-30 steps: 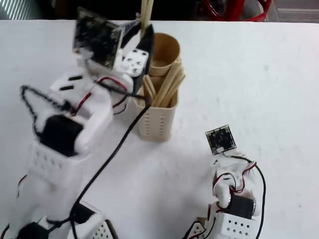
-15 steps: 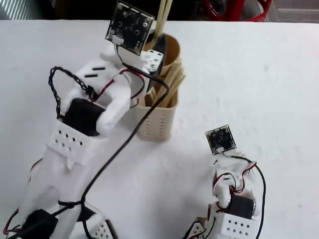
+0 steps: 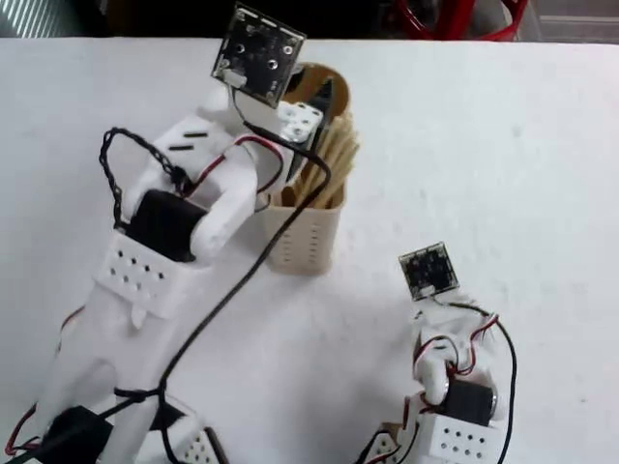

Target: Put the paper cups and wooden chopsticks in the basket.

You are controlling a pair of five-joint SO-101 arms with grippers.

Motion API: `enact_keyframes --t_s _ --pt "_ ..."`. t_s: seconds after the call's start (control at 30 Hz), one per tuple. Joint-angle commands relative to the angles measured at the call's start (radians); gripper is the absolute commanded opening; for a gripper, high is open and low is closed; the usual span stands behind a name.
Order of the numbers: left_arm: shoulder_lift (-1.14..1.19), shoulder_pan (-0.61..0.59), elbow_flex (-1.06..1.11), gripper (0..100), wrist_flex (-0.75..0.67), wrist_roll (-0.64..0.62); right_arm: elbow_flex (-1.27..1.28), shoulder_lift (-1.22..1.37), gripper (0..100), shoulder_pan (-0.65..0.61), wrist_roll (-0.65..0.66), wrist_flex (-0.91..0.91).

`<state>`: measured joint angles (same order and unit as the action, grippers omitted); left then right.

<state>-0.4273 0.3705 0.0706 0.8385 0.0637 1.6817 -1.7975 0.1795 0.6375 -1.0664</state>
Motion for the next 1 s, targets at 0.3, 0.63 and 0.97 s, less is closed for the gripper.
enact_keyframes --t_s 0.3,0.63,0.97 --pt "0.042 -0.619 0.107 12 0.075 0.147 0.009 -0.007 1.8 -0.004 0.000 0.001" --pt "0.625 -0.684 -0.008 12 0.227 0.453 0.009 -0.007 1.8 -0.004 0.000 0.001" --pt "0.949 -0.740 -0.482 12 0.560 0.488 0.009 -0.007 1.8 -0.004 0.000 0.001"
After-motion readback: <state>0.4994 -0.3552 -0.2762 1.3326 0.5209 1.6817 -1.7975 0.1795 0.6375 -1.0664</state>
